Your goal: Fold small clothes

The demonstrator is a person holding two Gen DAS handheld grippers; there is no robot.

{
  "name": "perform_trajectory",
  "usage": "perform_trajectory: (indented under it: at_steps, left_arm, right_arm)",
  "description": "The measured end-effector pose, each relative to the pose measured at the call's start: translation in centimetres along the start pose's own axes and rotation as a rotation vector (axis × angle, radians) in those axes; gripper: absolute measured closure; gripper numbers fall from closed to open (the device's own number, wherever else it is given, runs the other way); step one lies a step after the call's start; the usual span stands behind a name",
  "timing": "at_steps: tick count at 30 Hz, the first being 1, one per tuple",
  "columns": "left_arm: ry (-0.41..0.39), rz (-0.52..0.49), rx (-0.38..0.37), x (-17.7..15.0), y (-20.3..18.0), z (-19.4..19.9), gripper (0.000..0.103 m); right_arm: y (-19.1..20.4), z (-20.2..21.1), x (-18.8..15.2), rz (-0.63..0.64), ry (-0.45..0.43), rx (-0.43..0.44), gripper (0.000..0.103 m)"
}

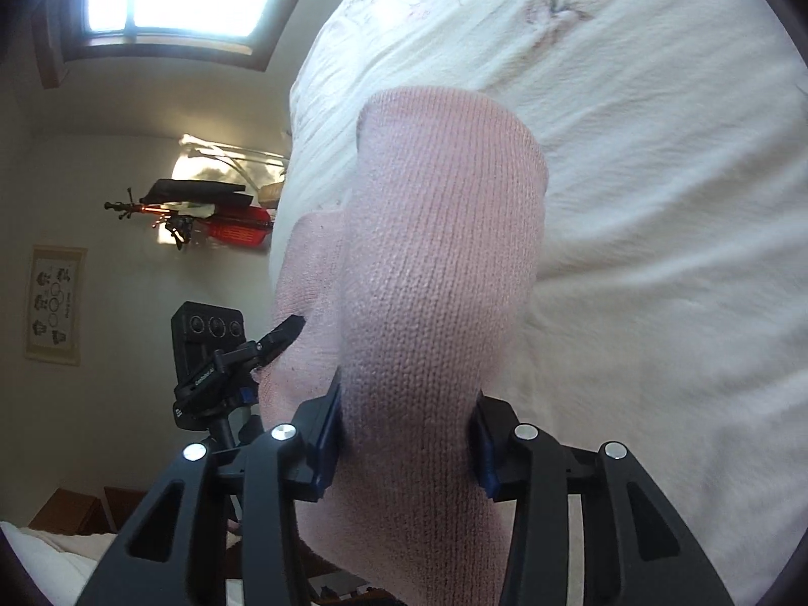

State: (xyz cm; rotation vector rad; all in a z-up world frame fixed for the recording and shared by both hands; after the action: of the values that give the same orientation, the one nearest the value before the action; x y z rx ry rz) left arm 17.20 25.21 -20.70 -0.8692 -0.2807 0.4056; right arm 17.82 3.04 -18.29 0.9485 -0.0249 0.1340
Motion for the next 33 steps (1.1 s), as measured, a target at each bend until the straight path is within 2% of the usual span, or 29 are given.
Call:
perform_trajectory:
  at_steps: [4, 8, 12, 14, 18, 21, 23, 25, 28, 31, 33]
  left_arm:
    - [0.060, 0.016, 0.068, -3.6, 1.5, -3.5, 0.069]
    - [0.108, 0.062, 0.222, -6.4, 6.1, -6.3, 0.066]
    - [0.066, 0.135, 0.229, -7.3, 7.9, -5.5, 0.062]
    - [0.053, 0.136, 0.241, -7.7, 7.9, -4.3, 0.062]
    - [-0.013, 0.060, 0.285, -8.0, 5.9, -0.7, 0.062]
    - [-0.033, 0.043, 0.257, -10.0, 4.1, 1.2, 0.062]
    - [-0.013, 0.014, 0.253, -11.9, 3.1, 1.2, 0.062]
    - [0.049, -0.015, 0.257, -14.8, 2.4, -0.5, 0.061]
    - [0.113, -0.035, 0.336, -16.7, 3.9, -2.9, 0.059]
    - [0.170, 0.021, 0.409, -17.7, 6.6, -5.1, 0.057]
    - [0.182, 0.077, 0.392, -17.9, 7.5, -6.0, 0.060]
  right_arm:
    - [-4.0, 0.3, -3.6, -0.087, 0.004, -0.068, 0.060]
    - [-7.5, -2.2, -7.3, -0.151, 0.058, -0.151, 0.059]
    - [-7.2, -2.5, -7.5, -0.171, 0.017, -0.126, 0.054]
    - [-6.8, -1.5, -7.4, -0.127, 0.015, -0.169, 0.052]
    - [-4.5, 1.1, -7.6, 0.037, 0.003, -0.291, 0.052]
    - [-2.7, 2.0, -9.4, 0.131, 0.011, -0.341, 0.049]
    - [-2.0, 1.5, -10.2, 0.172, 0.030, -0.377, 0.047]
    - [-2.5, 1.2, -11.6, 0.175, 0.049, -0.384, 0.047]
    - [-3.2, 0.3, -12.9, 0.140, 0.059, -0.369, 0.047]
    - [-3.1, -0.4, -13.8, 0.134, 0.063, -0.369, 0.047]
    - [-2.7, -0.8, -14.2, 0.140, 0.066, -0.373, 0.047]
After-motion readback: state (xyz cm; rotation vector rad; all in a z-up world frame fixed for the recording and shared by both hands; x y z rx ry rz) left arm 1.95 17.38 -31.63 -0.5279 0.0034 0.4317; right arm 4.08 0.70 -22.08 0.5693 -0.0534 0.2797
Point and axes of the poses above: each gripper's, at about its wrist camera, not at the fingertips, and z roughly against the way its jaws point, y to its left, x to its top, the point moved 7 cm from there along -z, roughly the way its jaws point, and after that the axes turned 5 degrees about z, right-handed, at the moved point
